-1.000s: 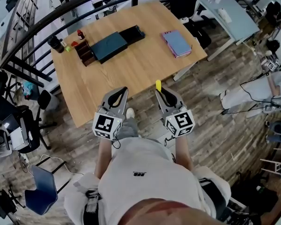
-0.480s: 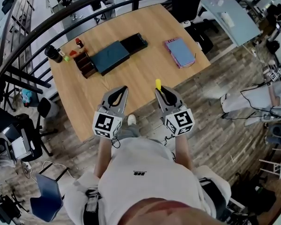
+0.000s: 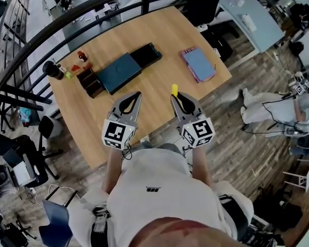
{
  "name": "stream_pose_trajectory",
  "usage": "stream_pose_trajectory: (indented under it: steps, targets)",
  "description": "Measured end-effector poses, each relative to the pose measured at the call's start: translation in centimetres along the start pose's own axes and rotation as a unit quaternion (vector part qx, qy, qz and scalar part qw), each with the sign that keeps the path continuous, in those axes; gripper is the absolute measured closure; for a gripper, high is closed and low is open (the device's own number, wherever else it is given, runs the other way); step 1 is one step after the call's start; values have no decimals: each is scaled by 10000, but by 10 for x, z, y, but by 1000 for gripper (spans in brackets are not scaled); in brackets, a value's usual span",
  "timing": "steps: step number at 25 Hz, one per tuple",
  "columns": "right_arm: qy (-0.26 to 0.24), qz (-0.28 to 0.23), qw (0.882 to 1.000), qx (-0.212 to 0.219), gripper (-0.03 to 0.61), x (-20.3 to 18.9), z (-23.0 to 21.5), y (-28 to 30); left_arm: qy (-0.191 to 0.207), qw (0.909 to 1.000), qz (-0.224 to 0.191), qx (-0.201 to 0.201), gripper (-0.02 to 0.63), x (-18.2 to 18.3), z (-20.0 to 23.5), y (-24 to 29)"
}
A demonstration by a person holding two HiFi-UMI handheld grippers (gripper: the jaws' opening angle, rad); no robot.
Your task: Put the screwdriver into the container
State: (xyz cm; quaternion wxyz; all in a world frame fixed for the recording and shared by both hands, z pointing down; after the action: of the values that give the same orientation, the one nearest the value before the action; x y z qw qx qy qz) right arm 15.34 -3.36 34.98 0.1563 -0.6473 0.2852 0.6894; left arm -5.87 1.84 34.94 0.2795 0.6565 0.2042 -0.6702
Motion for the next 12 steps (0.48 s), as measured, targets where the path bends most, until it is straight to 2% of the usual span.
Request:
stream_pose_trajectory:
  steps: [12]
  targets:
    - [-62, 152, 9998, 63, 520, 2, -7, 59, -167, 9998, 76, 23, 604, -10, 54, 23]
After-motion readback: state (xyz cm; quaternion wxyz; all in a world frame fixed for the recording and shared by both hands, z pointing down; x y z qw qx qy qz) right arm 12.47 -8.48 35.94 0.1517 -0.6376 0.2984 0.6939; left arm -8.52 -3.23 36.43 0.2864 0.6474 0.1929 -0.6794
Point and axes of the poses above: the fingertips, and each gripper's own axes: y forward along the fingers, z to its left, x out of its top, the point moved 8 cm from there along -y, backward along the fingers, and after that the axes turned 14 degrees about -x, right-handed, at the moved point
